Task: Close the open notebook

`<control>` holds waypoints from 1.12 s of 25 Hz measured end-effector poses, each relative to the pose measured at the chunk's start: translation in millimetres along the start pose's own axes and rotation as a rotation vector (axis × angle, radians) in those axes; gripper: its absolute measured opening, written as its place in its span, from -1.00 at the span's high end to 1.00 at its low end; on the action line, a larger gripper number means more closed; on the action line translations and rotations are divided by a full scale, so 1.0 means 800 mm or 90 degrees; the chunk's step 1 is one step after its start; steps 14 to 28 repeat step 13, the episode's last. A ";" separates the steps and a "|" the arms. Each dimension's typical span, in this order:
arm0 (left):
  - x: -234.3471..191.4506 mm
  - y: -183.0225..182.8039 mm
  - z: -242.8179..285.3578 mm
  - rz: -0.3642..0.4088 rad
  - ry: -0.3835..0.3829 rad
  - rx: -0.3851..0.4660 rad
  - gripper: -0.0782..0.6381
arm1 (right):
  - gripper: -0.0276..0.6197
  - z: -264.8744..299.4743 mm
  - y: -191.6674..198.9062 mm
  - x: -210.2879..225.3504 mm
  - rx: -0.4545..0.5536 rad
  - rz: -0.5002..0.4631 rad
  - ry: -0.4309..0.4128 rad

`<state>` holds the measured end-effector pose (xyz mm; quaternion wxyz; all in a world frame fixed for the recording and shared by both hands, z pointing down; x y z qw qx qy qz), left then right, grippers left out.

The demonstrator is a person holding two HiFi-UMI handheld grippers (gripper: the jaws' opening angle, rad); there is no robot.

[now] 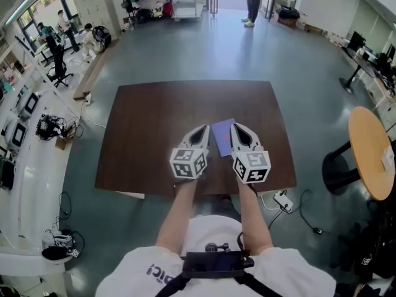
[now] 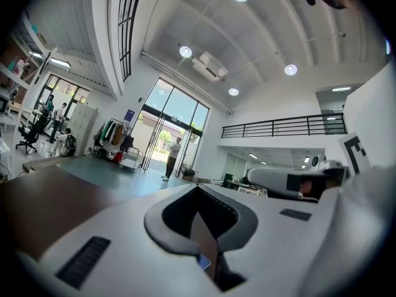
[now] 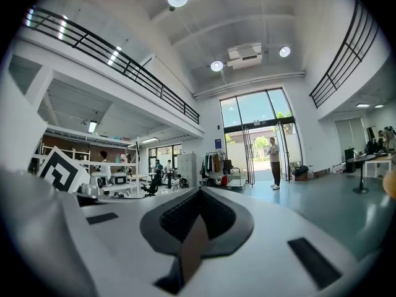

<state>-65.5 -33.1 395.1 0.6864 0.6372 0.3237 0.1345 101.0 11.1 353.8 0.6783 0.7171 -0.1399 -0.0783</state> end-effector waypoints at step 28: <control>0.023 -0.007 0.005 0.019 0.012 0.021 0.76 | 0.91 -0.007 -0.004 0.010 0.020 -0.009 -0.004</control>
Point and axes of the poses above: the fingertips, and each gripper's own axes: z forward along the fingers, x to its right, y out of its underside, the point moved 8 cm from there along -z, backward along the fingers, and after that the axes turned 6 degrees about x, right-handed, at the moved point
